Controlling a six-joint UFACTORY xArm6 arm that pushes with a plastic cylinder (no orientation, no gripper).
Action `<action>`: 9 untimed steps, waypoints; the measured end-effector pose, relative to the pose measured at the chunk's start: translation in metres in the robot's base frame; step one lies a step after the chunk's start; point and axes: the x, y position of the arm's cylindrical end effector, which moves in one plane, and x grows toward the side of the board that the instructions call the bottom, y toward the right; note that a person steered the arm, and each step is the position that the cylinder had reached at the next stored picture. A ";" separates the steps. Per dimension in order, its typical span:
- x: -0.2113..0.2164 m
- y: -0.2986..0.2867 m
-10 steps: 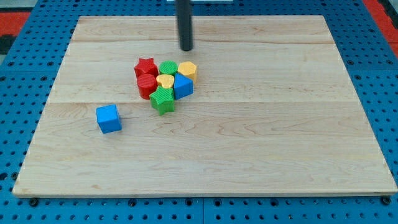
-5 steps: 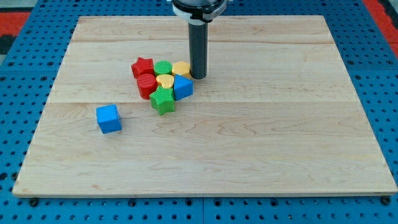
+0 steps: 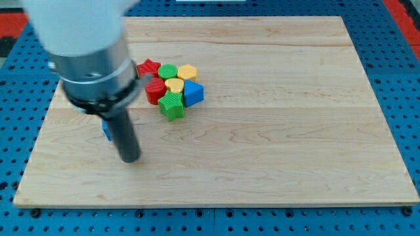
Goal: Place the blue cube to the bottom left of the red star
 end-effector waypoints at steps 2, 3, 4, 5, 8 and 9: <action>-0.066 -0.023; -0.077 -0.048; -0.112 -0.048; -0.116 -0.031; -0.116 -0.027; -0.119 -0.026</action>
